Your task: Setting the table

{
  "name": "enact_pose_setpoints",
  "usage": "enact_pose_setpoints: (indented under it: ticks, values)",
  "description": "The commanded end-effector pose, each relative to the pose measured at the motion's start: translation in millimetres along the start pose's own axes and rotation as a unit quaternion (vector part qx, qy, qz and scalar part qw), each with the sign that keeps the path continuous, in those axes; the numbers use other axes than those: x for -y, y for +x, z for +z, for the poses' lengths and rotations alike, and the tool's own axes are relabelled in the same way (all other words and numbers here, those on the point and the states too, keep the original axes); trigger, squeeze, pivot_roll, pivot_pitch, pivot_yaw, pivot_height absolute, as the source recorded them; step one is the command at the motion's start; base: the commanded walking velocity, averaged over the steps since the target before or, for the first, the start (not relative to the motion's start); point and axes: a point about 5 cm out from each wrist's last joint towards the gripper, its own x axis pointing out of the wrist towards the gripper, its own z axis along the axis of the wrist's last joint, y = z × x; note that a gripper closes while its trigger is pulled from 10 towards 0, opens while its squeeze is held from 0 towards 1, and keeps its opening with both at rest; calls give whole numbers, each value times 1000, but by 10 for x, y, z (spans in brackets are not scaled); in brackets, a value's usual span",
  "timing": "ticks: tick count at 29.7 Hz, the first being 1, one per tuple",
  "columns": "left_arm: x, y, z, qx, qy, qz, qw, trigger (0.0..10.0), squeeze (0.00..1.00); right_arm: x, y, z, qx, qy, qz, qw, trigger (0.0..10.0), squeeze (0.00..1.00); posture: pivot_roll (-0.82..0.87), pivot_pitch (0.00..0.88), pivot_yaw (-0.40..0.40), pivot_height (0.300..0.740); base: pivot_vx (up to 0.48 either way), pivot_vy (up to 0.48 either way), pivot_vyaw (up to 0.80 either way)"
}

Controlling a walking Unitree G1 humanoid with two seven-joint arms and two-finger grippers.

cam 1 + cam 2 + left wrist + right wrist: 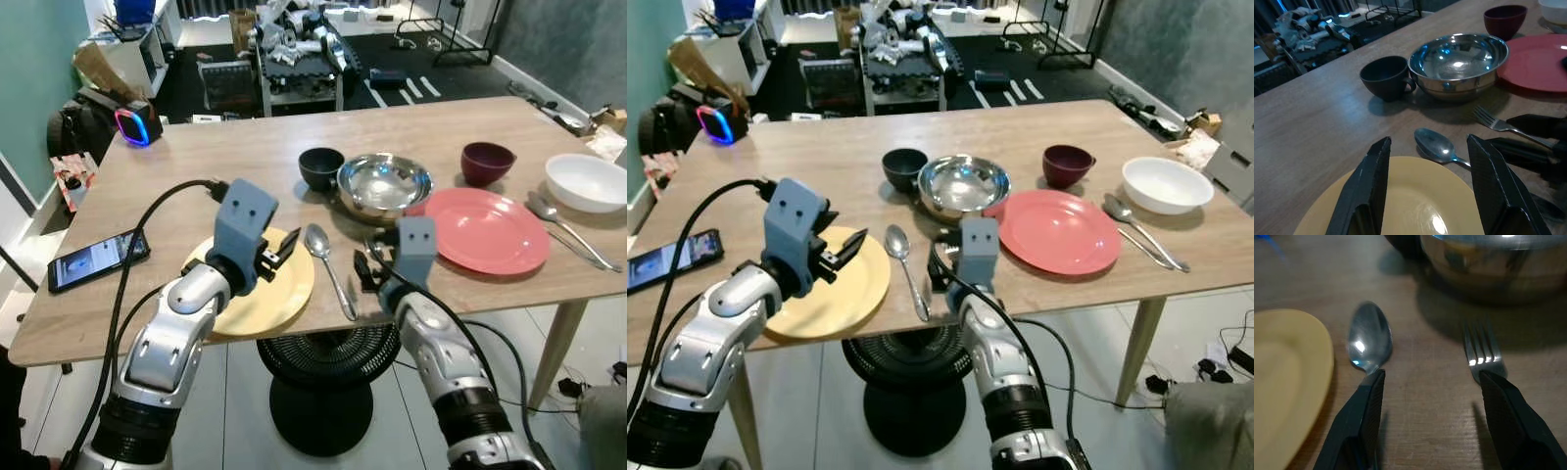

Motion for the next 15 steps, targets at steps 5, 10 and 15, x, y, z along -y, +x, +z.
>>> enact_pose_setpoints:
  ticks: [5,10,15]
  values:
    - [37,-58,6,-14,9,-2,1000,10000,0,-11,73,-119,-49,41,-8,998,10000,0,82,38,80,740,0,0,0]
    - [28,-71,7,-18,10,0,1000,10000,0,66,105,-113,-46,54,-27,997,10000,0,82,42,79,740,0,0,0]
    - [32,-75,16,-21,10,1,1000,10000,0,128,149,-13,-17,45,-39,998,10000,0,84,42,81,740,0,0,0]
